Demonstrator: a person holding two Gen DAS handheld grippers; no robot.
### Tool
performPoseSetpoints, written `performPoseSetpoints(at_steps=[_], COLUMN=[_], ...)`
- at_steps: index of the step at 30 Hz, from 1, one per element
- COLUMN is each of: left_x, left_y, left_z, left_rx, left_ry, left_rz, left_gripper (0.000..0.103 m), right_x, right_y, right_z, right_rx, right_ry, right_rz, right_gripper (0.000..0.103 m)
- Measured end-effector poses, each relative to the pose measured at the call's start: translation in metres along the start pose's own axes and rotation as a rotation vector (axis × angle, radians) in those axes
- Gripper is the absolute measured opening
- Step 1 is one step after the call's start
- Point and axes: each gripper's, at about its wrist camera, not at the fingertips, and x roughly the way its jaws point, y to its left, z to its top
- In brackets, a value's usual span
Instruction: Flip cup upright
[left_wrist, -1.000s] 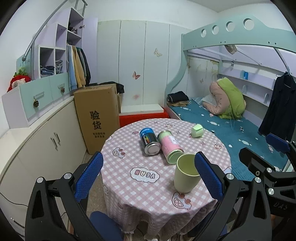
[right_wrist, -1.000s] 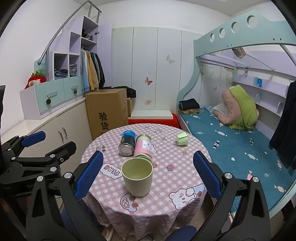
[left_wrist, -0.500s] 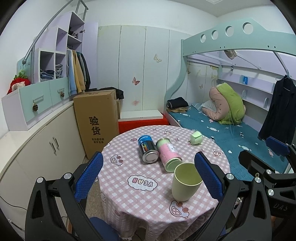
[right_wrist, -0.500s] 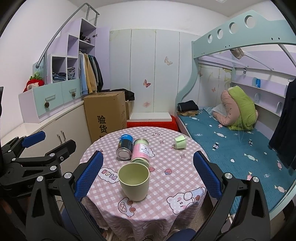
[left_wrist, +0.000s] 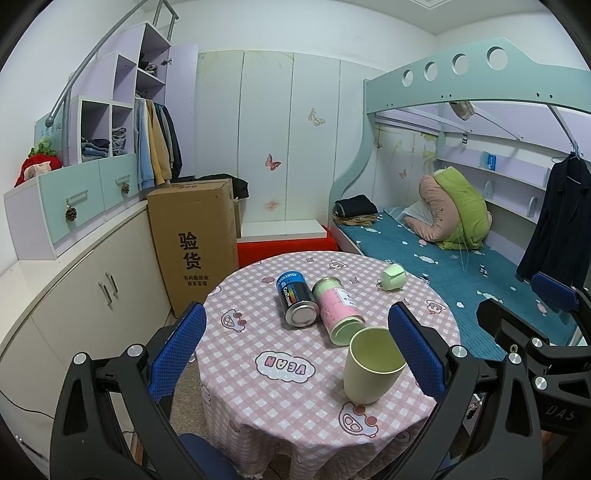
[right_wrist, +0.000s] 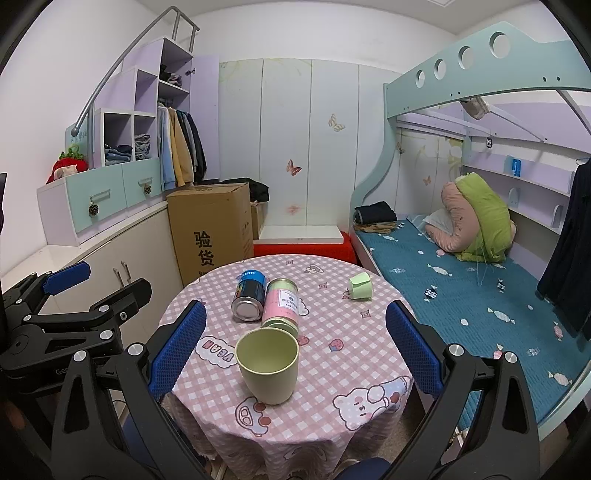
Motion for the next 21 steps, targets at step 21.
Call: performPoseSetpoints(at_steps=[21], left_x=[0.0005], left_y=[0.0009], left_z=[0.003], left_rx=[0.001], left_ry=[-0.008], left_rz=[0.004], left_gripper=[0.095], right_x=[0.0006], right_y=[0.0], right_z=[0.0012], right_rx=[0.001], right_ry=[0.0], right_rz=[0.001], right_gripper=[0.098])
